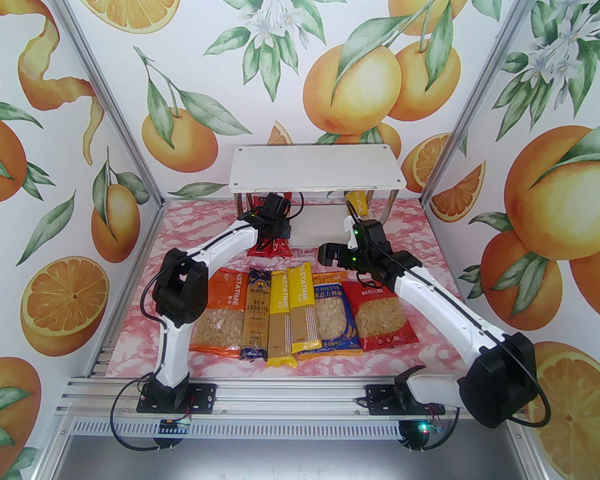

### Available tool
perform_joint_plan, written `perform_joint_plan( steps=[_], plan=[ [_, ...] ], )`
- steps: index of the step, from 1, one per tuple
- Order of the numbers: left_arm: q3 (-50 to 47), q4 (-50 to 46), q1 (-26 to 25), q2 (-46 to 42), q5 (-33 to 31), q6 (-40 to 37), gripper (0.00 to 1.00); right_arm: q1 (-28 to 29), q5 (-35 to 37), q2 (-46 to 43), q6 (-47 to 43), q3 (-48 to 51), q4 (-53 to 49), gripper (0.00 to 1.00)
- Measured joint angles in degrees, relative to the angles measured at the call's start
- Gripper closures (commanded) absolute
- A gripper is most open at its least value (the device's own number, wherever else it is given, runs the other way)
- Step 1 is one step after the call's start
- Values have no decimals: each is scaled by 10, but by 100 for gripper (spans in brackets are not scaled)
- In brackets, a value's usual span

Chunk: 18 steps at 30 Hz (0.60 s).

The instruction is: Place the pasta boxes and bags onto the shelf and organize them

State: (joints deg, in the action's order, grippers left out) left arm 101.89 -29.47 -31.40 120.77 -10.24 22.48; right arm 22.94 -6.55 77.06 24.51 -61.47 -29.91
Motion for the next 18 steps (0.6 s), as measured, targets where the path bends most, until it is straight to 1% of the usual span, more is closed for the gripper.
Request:
perform_joint_plan(
  steps=[10,11,12,14,18],
  plan=[
    [27,-16,2,22,-13,-1,99,-5,-1,3,-2,0,-1,0],
    [33,-18,3,25,-13,0,88,-5,-1,3,-2,0,-1,0],
    [39,-20,5,29,-14,1,82,-5,-1,3,-2,0,-1,0],
    [48,-21,9,36,-15,1,75,-6,-1,3,-2,0,-1,0],
    [50,-24,16,46,-21,1,67,-9,-1,3,-2,0,-2,0]
  ],
)
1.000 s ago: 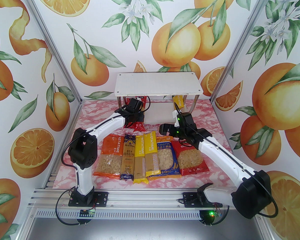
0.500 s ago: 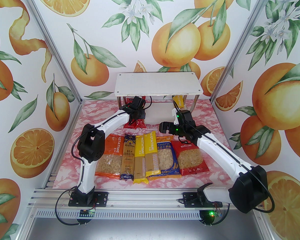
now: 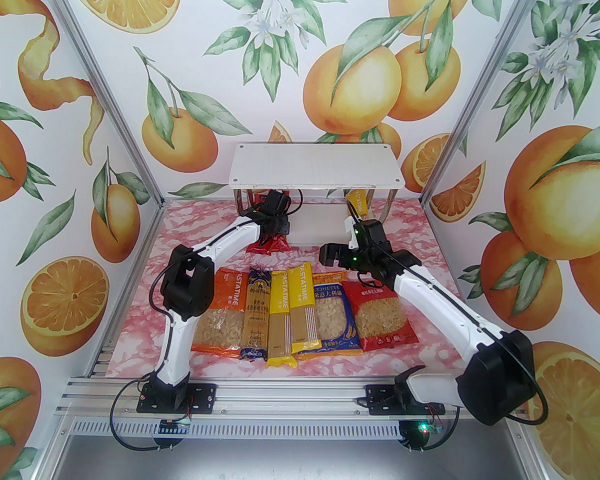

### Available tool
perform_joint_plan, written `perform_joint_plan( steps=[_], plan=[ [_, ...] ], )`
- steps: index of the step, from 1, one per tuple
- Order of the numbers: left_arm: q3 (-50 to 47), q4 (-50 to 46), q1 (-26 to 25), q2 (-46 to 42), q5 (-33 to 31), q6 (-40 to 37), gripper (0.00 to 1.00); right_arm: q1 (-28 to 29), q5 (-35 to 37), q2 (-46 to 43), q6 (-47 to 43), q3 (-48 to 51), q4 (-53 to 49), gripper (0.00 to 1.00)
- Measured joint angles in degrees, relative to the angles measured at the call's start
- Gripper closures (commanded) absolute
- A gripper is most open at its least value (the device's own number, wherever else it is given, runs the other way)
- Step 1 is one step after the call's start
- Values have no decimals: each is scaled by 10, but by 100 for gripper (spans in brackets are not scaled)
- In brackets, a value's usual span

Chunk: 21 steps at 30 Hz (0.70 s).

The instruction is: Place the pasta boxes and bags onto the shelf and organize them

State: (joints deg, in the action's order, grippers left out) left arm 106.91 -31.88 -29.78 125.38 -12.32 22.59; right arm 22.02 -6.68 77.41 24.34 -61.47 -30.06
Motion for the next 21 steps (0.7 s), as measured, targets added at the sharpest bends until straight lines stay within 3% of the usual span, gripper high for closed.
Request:
perform_joint_plan(
  steps=[10,18,21],
  plan=[
    [4,4,4,1,3,9,41,-2,0,0,0,3,-2,0],
    [-16,35,0,-9,25,10,42,-3,0,-3,1,18,-2,0],
    [-25,36,-7,-24,25,8,47,-3,0,-9,2,23,-2,0]
  ],
)
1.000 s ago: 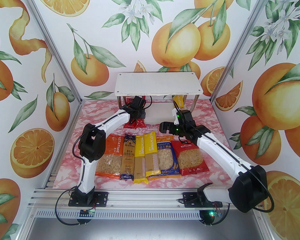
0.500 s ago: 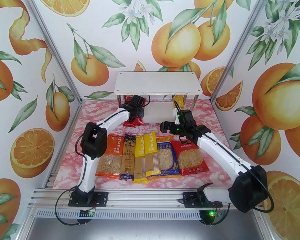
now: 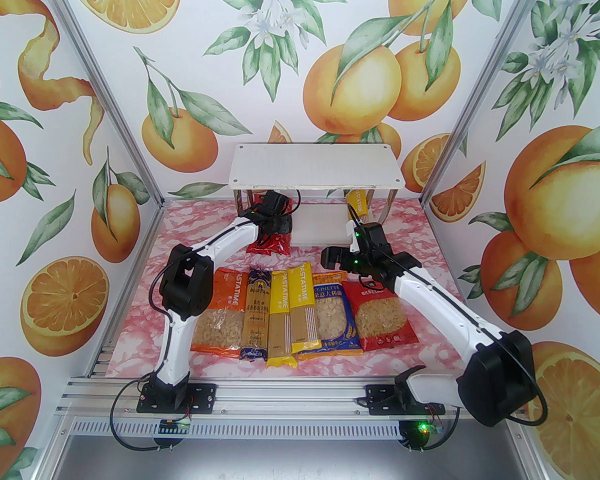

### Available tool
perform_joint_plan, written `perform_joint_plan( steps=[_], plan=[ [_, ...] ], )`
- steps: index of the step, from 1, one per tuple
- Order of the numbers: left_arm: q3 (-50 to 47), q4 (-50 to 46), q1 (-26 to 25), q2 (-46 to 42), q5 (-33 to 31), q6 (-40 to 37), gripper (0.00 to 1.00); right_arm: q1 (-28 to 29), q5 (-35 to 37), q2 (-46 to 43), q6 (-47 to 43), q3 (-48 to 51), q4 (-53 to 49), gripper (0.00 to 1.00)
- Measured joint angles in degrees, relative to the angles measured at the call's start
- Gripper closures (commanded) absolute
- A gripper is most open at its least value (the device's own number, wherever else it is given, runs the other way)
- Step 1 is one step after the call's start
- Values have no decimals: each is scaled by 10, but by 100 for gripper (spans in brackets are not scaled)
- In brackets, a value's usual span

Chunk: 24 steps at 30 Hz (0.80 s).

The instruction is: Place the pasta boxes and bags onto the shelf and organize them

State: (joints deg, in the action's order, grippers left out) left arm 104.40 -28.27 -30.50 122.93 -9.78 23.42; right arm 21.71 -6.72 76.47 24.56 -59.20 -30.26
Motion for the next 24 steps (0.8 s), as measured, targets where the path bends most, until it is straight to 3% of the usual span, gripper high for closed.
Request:
perform_joint_plan(
  steps=[2,8,17,24],
  plan=[
    [-9,-2,-9,-18,-2,-5,57,0,-2,-5,0,2,0,0],
    [-64,9,-39,-93,-7,-13,71,0,-4,-20,1,8,0,0],
    [-124,19,-42,-132,-7,-11,83,0,-8,-31,9,15,0,0],
    [-125,23,-32,-111,2,-8,82,0,-8,-57,11,28,-2,0]
  ],
)
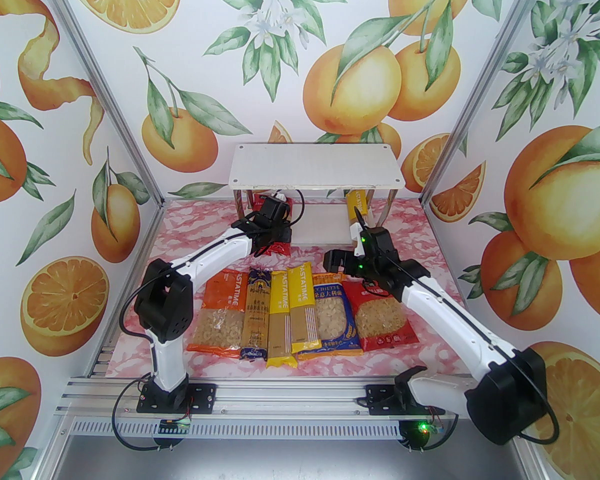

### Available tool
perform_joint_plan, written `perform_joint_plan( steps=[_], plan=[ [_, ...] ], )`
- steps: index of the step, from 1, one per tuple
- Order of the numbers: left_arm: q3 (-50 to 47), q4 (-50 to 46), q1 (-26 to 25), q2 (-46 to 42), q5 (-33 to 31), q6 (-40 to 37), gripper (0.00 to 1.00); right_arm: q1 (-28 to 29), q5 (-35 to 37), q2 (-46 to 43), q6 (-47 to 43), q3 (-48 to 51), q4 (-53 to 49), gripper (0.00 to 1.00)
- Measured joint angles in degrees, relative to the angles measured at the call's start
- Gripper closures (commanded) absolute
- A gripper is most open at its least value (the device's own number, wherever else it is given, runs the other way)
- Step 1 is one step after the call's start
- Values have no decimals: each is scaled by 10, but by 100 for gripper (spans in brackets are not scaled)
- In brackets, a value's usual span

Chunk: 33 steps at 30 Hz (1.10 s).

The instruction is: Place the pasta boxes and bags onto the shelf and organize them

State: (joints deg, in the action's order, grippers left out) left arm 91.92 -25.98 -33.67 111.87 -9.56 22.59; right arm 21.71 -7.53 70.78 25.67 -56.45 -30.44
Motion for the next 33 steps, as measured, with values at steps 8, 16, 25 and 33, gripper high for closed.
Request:
perform_joint_plan(
  steps=[8,16,25,33],
  plan=[
    [0,-15,16,39,25,6,85,0,0,-10,4,5,-1,0],
    [-12,-6,13,29,35,8,64,0,0,-14,4,6,-3,0],
    [-80,-8,-37,-104,6,-16,64,0,-4,-15,-3,6,-14,10],
    [-257,-21,-134,-315,-56,17,63,86,11,-64,4,14,-65,11]
  ],
)
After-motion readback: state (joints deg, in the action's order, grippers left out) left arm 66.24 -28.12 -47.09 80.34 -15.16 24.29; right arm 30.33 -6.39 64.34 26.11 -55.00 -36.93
